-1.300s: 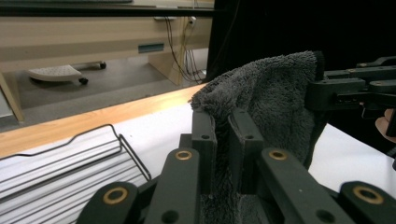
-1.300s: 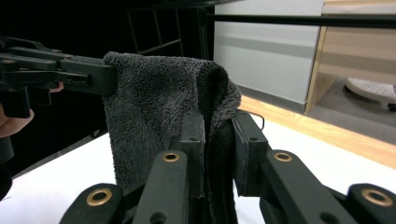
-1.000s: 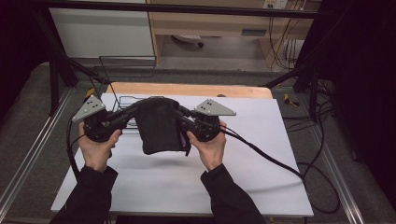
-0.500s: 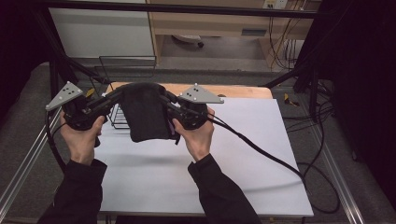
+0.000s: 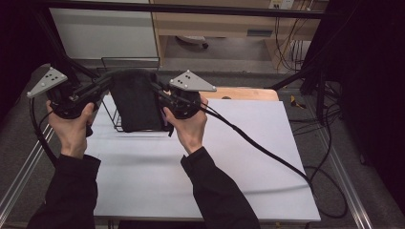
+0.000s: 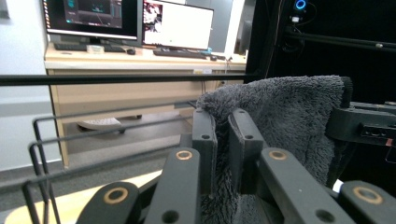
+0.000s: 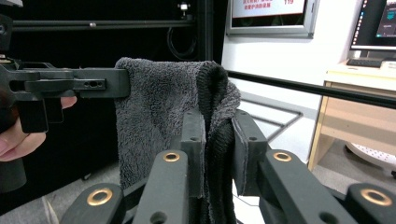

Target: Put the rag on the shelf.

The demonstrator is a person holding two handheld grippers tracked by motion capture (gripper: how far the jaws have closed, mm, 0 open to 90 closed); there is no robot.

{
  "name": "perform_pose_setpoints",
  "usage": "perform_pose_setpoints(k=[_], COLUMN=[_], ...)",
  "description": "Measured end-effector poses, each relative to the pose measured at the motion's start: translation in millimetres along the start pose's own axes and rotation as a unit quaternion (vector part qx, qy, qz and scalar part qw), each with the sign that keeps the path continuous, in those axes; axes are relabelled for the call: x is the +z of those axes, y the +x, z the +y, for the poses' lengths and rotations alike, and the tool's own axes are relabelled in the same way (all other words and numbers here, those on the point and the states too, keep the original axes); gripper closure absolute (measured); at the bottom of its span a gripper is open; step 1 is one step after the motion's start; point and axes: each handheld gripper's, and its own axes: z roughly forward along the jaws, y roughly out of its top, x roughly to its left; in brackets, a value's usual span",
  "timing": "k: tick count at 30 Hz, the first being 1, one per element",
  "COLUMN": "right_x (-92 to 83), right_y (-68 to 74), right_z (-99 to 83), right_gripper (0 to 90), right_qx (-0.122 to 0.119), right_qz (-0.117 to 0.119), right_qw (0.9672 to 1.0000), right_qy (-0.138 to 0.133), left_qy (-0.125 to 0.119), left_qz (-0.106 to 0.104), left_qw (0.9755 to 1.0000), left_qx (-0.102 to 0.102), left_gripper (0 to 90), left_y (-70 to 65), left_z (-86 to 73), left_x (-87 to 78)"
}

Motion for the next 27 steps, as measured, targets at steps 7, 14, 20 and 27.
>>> perform_pose_setpoints(k=[7, 14, 20, 27], right_x=[10.5, 20.0, 25.8, 29.6], right_y=[0.1, 1.0, 1.2, 1.8], right_z=[17.7, 34.9, 49.4, 65.4], right_gripper=[77.7, 77.7, 77.8, 77.9], right_qx=[-0.001, -0.003, 0.0, -0.009], right_qz=[-0.004, -0.005, -0.007, -0.009], right_qw=[0.9999, 0.9996, 0.999, 0.9982], right_qy=[-0.014, -0.029, -0.044, -0.059], left_qy=[-0.016, -0.03, -0.044, -0.059], left_qz=[0.004, 0.016, 0.023, 0.026], left_qw=[0.9999, 0.9994, 0.9987, 0.9977], left_qx=[0.0, 0.009, 0.013, 0.019], left_gripper=[82.0, 82.0, 82.0, 82.0], left_y=[6.6, 10.9, 13.3, 15.0], left_z=[17.5, 37.8, 52.5, 64.4], left_x=[-1.2, -1.1, -1.0, -3.2])
